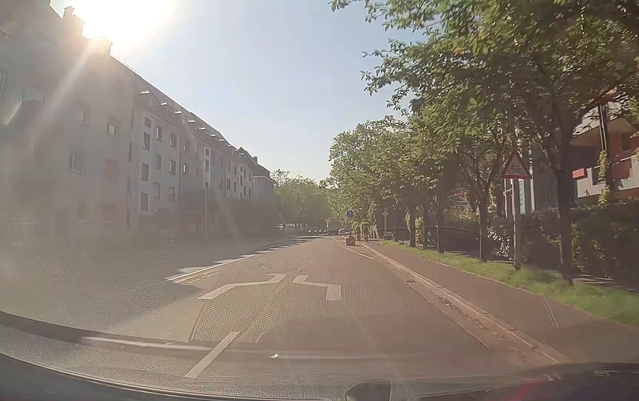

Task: Follow the waypoints while adhering to traffic rules and regulations

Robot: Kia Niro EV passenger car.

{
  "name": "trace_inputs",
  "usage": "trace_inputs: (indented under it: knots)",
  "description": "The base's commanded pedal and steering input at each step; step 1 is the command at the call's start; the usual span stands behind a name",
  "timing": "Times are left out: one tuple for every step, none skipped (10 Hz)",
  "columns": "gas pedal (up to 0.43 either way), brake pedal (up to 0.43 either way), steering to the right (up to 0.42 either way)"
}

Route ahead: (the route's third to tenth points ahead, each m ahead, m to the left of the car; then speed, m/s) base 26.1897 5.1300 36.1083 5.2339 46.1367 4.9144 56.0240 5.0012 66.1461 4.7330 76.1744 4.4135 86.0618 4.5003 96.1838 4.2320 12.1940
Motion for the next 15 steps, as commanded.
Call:
trace_inputs:
  knots:
    - [0.087, 0.000, -0.013]
    - [0.087, 0.000, -0.015]
    - [0.087, 0.000, -0.015]
    - [0.087, 0.000, -0.015]
    - [0.087, 0.000, -0.015]
    - [0.087, 0.000, -0.015]
    - [0.087, 0.000, -0.015]
    - [0.087, 0.000, -0.015]
    - [0.087, 0.000, -0.016]
    - [0.087, 0.000, -0.016]
    - [0.087, 0.000, -0.015]
    - [0.087, 0.000, -0.014]
    - [0.087, 0.000, -0.013]
    - [0.087, 0.000, -0.012]
    - [0.087, 0.000, -0.010]
